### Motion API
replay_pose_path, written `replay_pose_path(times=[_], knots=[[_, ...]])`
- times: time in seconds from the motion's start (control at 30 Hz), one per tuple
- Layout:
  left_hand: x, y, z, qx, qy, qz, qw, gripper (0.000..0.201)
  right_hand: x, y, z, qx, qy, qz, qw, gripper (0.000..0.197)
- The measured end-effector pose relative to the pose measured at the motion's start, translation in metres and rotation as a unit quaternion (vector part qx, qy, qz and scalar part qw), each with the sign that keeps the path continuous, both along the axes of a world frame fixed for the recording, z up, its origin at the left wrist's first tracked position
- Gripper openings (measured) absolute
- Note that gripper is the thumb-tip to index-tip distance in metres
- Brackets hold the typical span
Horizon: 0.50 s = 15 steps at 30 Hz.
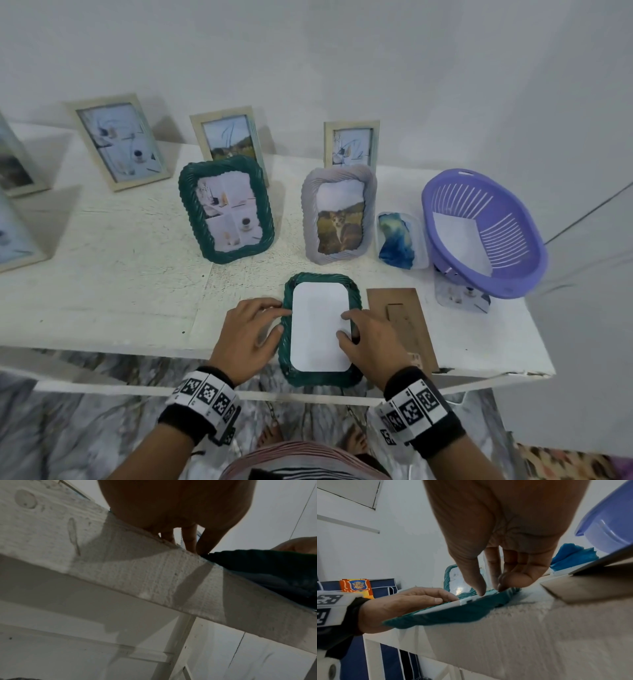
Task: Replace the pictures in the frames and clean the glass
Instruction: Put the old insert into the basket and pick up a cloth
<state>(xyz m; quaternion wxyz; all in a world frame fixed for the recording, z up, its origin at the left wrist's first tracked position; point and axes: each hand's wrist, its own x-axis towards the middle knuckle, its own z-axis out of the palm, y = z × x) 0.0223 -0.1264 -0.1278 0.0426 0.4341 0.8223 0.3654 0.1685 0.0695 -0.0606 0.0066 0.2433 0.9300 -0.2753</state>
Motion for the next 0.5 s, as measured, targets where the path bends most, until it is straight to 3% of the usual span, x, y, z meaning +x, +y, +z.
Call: replay_pose_path(times=[0.5], knots=[[0.001,-0.0005,-0.0005,0.0,0.002,0.004,1.0,0.031,0.0075,0.0054,-0.0021,0.008,0.041,-0.001,0.999,0.031]])
